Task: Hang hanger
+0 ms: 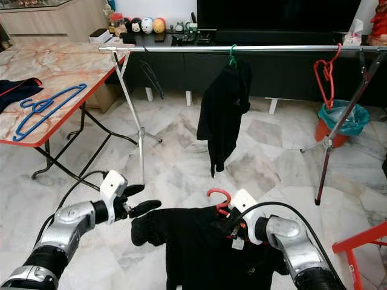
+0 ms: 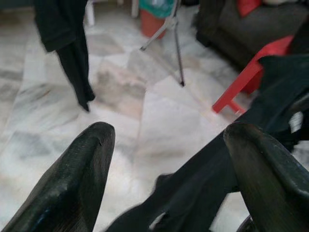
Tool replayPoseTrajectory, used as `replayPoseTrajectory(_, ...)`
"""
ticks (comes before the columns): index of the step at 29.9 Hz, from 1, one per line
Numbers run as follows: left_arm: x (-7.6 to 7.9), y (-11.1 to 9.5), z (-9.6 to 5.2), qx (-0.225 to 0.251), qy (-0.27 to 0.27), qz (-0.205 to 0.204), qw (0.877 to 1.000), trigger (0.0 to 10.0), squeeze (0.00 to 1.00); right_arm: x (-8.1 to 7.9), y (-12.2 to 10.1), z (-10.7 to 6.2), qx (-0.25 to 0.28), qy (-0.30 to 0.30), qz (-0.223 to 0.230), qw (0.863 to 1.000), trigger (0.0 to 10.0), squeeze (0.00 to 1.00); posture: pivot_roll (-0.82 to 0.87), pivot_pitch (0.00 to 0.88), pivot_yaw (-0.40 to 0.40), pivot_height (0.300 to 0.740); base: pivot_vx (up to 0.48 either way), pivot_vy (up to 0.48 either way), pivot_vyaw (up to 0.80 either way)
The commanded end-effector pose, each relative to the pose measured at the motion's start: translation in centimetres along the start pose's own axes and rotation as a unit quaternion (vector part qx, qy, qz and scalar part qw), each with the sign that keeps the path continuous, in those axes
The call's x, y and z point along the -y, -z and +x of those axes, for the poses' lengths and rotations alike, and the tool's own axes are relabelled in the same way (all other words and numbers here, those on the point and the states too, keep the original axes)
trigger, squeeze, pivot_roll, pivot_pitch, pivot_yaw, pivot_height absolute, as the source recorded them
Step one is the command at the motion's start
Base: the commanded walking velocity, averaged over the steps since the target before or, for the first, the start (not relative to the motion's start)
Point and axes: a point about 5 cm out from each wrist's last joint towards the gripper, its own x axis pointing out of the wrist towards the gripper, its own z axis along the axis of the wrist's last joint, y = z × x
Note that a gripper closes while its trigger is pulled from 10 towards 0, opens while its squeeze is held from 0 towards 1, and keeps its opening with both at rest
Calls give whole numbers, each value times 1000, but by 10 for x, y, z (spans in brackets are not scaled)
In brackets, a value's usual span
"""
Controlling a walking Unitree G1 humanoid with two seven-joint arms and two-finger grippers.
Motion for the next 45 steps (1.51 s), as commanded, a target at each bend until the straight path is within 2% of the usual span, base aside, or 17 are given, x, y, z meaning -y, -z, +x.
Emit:
replayPoseTrajectory(1, 4, -2, 0, -6, 27, 1, 1000, 10000, 0, 1, -12, 4, 16, -2, -22, 1000, 10000, 0, 1, 34, 83, 740, 0, 0, 0)
replayPoseTrajectory(2, 7, -2, 0, -8, 41, 2, 999, 10000, 345, 0, -14, 5, 18, -2, -23, 1000, 10000, 0, 1, 34, 83, 740, 0, 0, 0)
replayPoseTrajectory(3, 7, -3, 0, -8, 42, 3, 999, 10000, 1000, 0, -15, 6, 20, -2, -25, 999, 10000, 0, 5, 41, 87, 740, 0, 0, 0)
replayPoseTrajectory(7, 10, -3, 3, -13, 50, 11, 999, 10000, 1000, -1, -19, 8, 25, -4, -30, 999, 10000, 0, 4, 48, 93, 740, 0, 0, 0)
replayPoseTrajectory(9, 16, -6, 4, -14, 74, 19, 997, 10000, 1000, -2, -22, 9, 28, -9, -34, 999, 10000, 0, 2, 52, 99, 740, 0, 0, 0)
replayPoseTrajectory(13, 20, -8, 4, -26, 89, 58, 994, 10000, 1000, -5, -25, 10, 35, -24, -39, 998, 10000, 0, 0, 53, 105, 740, 0, 0, 0)
replayPoseTrajectory(15, 20, -15, 7, -25, 89, 103, 990, 10000, 1000, -4, -25, 8, 26, -27, -49, 998, 10000, 0, 0, 54, 106, 740, 0, 0, 0)
replayPoseTrajectory(16, 20, -15, 7, -25, 89, 103, 990, 10000, 1000, -4, -25, 8, 26, -27, -49, 998, 10000, 0, 0, 54, 106, 740, 0, 0, 0)
replayPoseTrajectory(18, 20, -22, 9, -23, 83, 136, 987, 10000, 1000, -3, -24, 7, 17, -32, -57, 998, 10000, 0, 0, 55, 104, 740, 0, 0, 0)
replayPoseTrajectory(24, 26, -37, 15, 2, 104, 143, 984, 10000, 1000, -8, -28, 8, 17, -51, -71, 996, 10000, 0, -3, 48, 98, 740, 0, 0, 0)
replayPoseTrajectory(32, 35, -35, 19, 3, 133, 122, 984, 10000, 1000, -8, -36, 11, 26, -56, -85, 995, 10000, 0, -7, 36, 84, 740, 0, 0, 0)
replayPoseTrajectory(33, 36, -35, 19, 2, 132, 120, 984, 10000, 0, -8, -38, 12, 25, -58, -88, 994, 10000, 0, -6, 32, 81, 740, 0, 0, 0)
replayPoseTrajectory(45, 40, -32, 16, -21, 169, 102, 980, 10000, 0, -10, -49, 15, 35, -67, -106, 991, 10000, 0, -11, 7, 80, 740, 0, 0, 0)
